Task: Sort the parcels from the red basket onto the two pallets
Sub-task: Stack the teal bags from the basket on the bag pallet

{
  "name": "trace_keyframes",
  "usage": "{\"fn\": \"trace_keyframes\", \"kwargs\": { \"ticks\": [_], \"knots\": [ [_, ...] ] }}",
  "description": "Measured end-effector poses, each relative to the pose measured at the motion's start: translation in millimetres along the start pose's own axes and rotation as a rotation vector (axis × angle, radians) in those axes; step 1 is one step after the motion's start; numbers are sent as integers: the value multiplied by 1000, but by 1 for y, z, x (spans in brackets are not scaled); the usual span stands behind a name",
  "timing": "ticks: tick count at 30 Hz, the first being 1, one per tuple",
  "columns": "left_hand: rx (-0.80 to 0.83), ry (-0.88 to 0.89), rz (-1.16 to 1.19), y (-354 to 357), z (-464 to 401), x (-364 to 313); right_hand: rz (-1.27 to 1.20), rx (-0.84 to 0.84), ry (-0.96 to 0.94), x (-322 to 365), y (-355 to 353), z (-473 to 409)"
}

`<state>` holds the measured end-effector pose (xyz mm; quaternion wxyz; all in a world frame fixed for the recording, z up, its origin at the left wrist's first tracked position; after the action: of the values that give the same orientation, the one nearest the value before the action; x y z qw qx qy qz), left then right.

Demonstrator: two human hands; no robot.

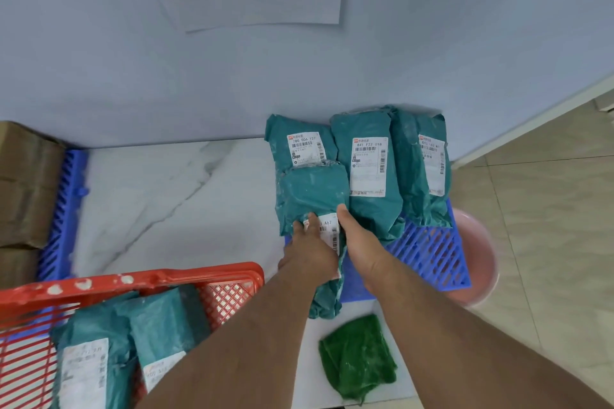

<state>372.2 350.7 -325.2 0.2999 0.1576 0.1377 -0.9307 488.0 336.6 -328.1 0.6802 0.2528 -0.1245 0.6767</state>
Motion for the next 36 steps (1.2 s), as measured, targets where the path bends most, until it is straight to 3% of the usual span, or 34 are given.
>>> {"fn": "trace_keyframes", "kwargs": {
  "ticks": [3, 8, 12, 15, 17, 21, 25, 30, 36],
  "knots": [
    [18, 80, 173, 7, -4, 3, -97, 21, 0, 0, 5, 7],
    [-91, 188, 347, 17, 20, 10, -132, 42, -67, 0, 2, 27],
    [-157, 216, 252, 13, 50, 0, -165, 48, -151, 4, 6, 44],
    [-125, 106, 107, 7, 37, 7, -158, 34, -133, 11, 11, 38],
    [-92, 33, 45, 7, 28, 16, -85, -27, -117, 17, 10, 37],
    [-136, 129, -69, 10, 23, 14, 158, -169, -236, 18, 7, 44],
    [-104, 131, -294, 28, 10, 20, 200, -49, -174, 2, 27, 40],
    [19, -94, -278, 32, 8, 33, 252, 64, -52, 9, 28, 17],
    [-11, -26, -174, 29, 41, 22, 116, -9, -115, 18, 17, 47]
  ]
}}
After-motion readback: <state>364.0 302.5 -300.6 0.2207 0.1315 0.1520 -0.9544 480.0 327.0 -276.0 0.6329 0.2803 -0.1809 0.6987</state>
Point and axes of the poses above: each hand's wrist, its own z-axis away from the middle knuckle, its own y-axis out of the palm, x = y × z, the point moved 7 cm from there along -z, towards the middle knuckle, and after that the axes turned 14 degrees about x, right-handed, at the moved point
